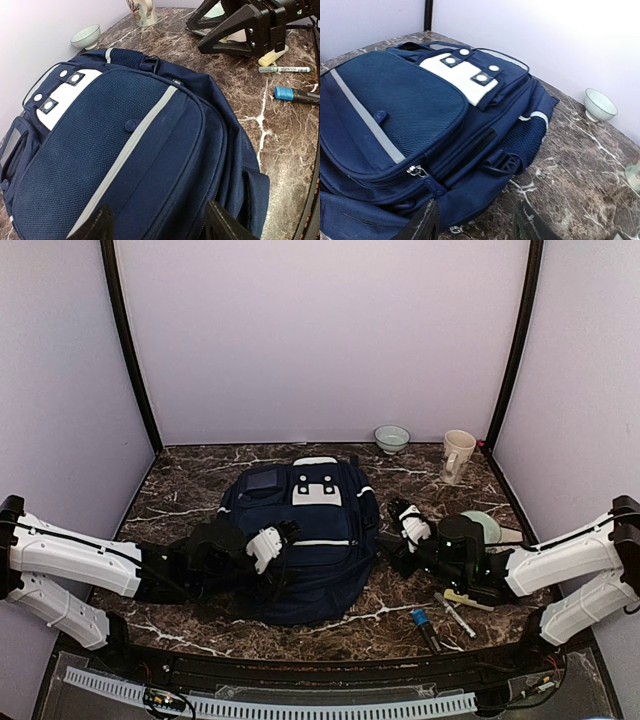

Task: Pack the student bag
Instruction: Grab the upper front pocket of the student bag.

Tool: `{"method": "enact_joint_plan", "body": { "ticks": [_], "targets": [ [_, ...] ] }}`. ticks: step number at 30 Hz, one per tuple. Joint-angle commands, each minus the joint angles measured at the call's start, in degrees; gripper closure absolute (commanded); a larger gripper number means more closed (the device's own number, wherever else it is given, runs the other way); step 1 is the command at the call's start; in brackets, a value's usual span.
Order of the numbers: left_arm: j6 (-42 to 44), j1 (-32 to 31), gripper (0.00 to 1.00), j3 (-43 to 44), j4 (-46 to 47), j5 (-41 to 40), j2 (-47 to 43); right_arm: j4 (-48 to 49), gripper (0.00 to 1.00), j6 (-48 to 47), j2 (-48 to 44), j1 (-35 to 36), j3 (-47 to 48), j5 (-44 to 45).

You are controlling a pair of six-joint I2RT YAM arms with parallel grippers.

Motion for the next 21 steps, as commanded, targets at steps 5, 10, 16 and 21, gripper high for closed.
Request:
{"method": "enact_joint_plan", "body": {
  "ticks": [5, 10, 16, 21],
  "targets": [
    [2.3, -0.1, 0.35, 4.2, -4.0, -6.8, 2.6, -1.3, 0.49, -6.6, 3.8, -3.5, 5.3, -17.3],
    [3.5, -0.1, 0.36, 7.2, -6.1, -6.5, 6.5, -4.8, 0.5, -8.7, 5.4, -6.3, 6.4, -22.4],
    [4.7, -0.1, 0.36, 7.6, -4.9, -5.2, 7.6, -5.6, 0.5, -9.6, 6.1, -9.8, 6.9, -30.4],
    [5.2, -0.1, 0.36, 8.6, -4.4, -6.0, 9.1, -5.2, 0.51, -10.1, 8.7, -10.6, 8.6, -31.9]
  ]
}}
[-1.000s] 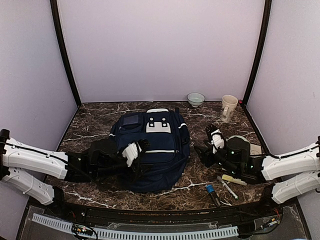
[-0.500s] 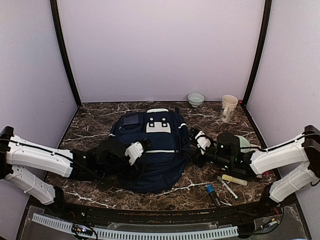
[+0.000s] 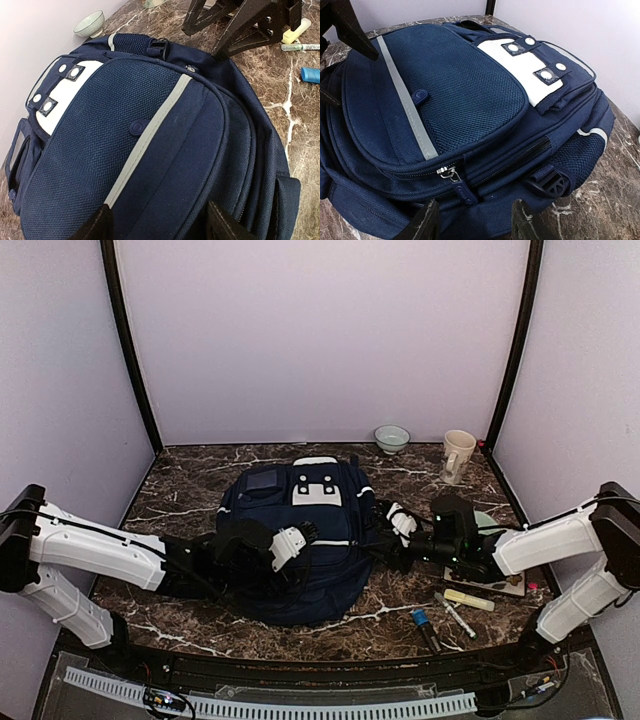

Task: Pack the student bag
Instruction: Grab the upper front pocket of the student bag.

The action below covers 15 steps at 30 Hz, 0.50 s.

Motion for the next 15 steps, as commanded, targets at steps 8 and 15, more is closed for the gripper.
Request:
{"method": "enact_joint_plan", "body": {
  "ticks": [8, 15],
  "targets": [
    [1.8, -0.1, 0.36, 3.3, -0.1, -1.5, 3.0, 0.9, 0.52, -2.3, 7.0, -1.3, 5.3, -6.4],
    [1.6, -0.1, 0.37, 2.8, 0.2, -1.4, 2.6, 1.1, 0.63, -2.6, 12.0, -1.4, 8.2, -8.4]
  ]
}}
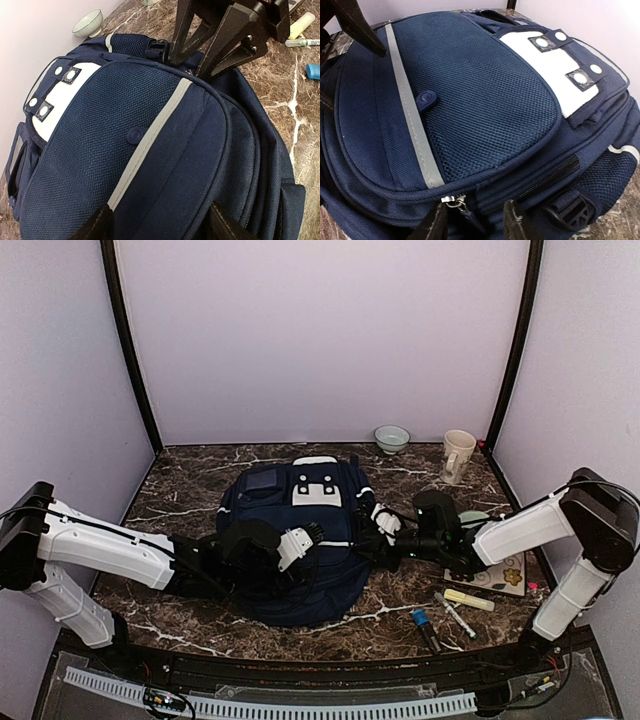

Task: Pack the student bag
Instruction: Grab the upper front pocket of the student bag, then unzip the upper front pocket of the student bag.

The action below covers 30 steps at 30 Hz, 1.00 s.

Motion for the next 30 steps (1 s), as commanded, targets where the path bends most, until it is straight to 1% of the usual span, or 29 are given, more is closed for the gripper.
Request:
{"method": "enact_joint_plan", "body": {
  "ticks": [1, 4, 6, 8, 10, 11, 12, 13, 18, 19, 25, 30],
  "targets": [
    [0.2, -0.1, 0.37, 0.7, -0.1, -0.8, -0.5, 0.6, 0.67, -0.8, 3.2, -0.4, 2.5, -2.2],
    [-0.1, -0.1, 0.37, 0.3, -0.3, -1.2, -0.9, 0.1, 0.79, -0.9, 3.7, -0.4, 2.8, -3.4],
    [-0.5, -0.1, 0.37, 0.0, -0.4, -1.6, -1.2, 0.2, 0.85, -0.6, 3.6, -0.3, 2.7, -4.6],
    [-1.0, 0.0, 0.37, -0.4, -0.3, -2.1, -1.6, 0.1, 0.89, -0.1, 3.6, -0.3, 2.7, -5.9],
    [-1.3, 0.2, 0.37, -0.9, 0.0, -2.5, -2.2, 0.1, 0.91, 0.7, 3.8, -0.3, 2.8, -6.5],
    [-1.6, 0.3, 0.37, -1.1, -0.1, -2.9, -2.4, 0.1, 0.93, 1.1, 3.7, -0.4, 2.9, -6.3],
    [-1.7, 0.5, 0.37, -1.1, -0.3, -3.4, -2.6, 0.1, 0.98, 1.7, 3.6, -0.3, 2.8, -6.0],
    [-1.9, 0.6, 0.37, -1.2, -0.5, -4.0, -2.7, 0.1, 1.0, 2.3, 3.3, -0.3, 2.8, -5.7],
    [-2.7, 1.7, 0.36, -1.3, -2.4, -7.1, -4.3, 1.8, 1.0, 5.5, 0.1, 0.0, 0.4, -2.8],
    [-3.1, 1.9, 0.36, -1.4, -2.9, -7.5, -4.8, 1.7, 1.0, 6.2, -2.4, 0.1, 0.0, -1.9],
    [-5.9, 4.8, 0.35, -1.4, -5.6, -7.4, -4.0, -3.5, 1.0, 7.5, -7.1, 3.5, -0.3, 3.1],
    [-6.4, 5.7, 0.35, -1.0, -4.6, -5.8, -1.4, -6.9, 1.0, 7.9, -8.0, 6.2, 0.7, 5.9]
  ]
}}
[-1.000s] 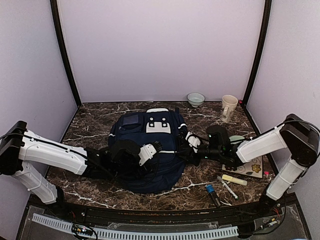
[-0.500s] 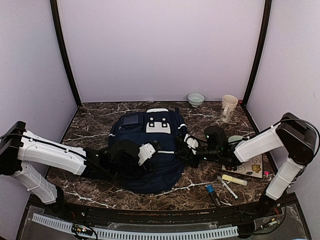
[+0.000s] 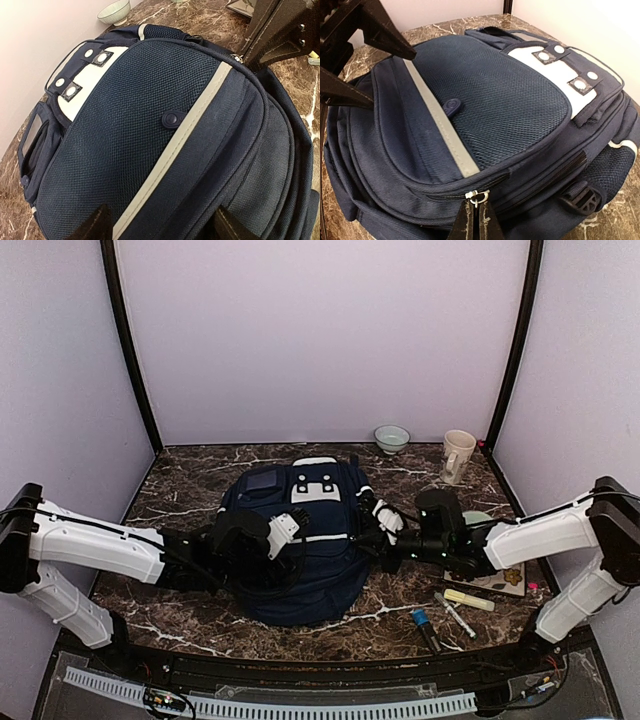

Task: Pack the student bag
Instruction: Unzip the upper front pocket of the student bag.

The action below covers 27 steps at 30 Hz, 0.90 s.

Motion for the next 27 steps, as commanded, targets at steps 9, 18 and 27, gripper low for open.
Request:
{"method": "enact_joint_plan", "body": {
  "ticks": [9, 18, 27],
  "targets": [
    [-1.0, 2.7, 0.35, 1.3, -0.1, -2.3, 6.1, -2.5, 1.0, 6.1, 2.1, 7.4, 3.8, 2.7],
    [-1.1, 2.8, 0.4, 2.8, 1.1, -2.6, 7.0, -1.8, 1.0, 11.2, 4.9, 10.9, 6.0, 1.8],
    [-1.3, 2.8, 0.69, 3.2, 1.7, -0.2, 4.6, 0.6, 1.0, 14.8, 8.0, 12.5, 8.9, 1.3]
  ]
}}
